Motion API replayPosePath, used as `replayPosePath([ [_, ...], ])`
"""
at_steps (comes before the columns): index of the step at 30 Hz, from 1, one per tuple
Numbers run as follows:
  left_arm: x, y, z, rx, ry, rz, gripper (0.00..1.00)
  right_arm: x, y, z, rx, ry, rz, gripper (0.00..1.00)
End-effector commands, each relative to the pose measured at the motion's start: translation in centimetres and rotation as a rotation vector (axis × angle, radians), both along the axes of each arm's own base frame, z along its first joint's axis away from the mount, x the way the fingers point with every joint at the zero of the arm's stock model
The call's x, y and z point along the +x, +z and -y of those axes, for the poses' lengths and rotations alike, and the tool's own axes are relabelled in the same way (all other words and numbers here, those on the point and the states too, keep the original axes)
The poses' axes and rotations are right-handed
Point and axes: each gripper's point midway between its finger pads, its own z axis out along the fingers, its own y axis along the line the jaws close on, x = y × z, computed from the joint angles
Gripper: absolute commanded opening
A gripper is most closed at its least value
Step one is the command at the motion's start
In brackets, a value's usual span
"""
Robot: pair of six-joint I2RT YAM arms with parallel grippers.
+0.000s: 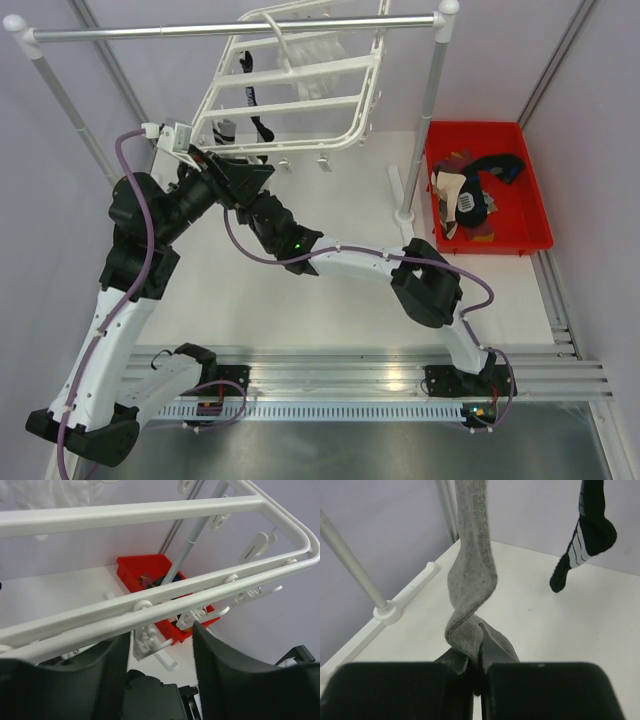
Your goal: Remove the socks clipped to the hanger
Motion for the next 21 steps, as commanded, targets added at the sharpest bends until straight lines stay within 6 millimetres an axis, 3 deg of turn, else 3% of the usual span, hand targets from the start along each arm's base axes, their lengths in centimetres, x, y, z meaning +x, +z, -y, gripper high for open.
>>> replayPosePath([
  [1,-0.9,0.6,0.5,0.003,-0.054,0.041,0.60,-2.7,6.6,0.0,0.105,0.072,0.072,0.01],
  [4,-1.8,0.6,0.8,0.018,-0.094,0.071,0.71,-3.5,7.1,0.1,0.098,0.088,0.074,0.01],
  [8,-3.6,0.2,1.7,0.037,-0.191,0.076,0.78,-3.7,7.2,-0.1,0.085,0.102,0.068,0.01],
  [14,-5.7,0.4,1.2,0.046,-0.210,0.089,0.78,-3.8,7.0,0.1,0.069,0.107,0.061,0.01],
  [21,-7.6,-1.6,0.1,0.075,-0.181,0.042,0.76,-3.9,7.3,0.0,0.066,0.116,0.063,0.01],
])
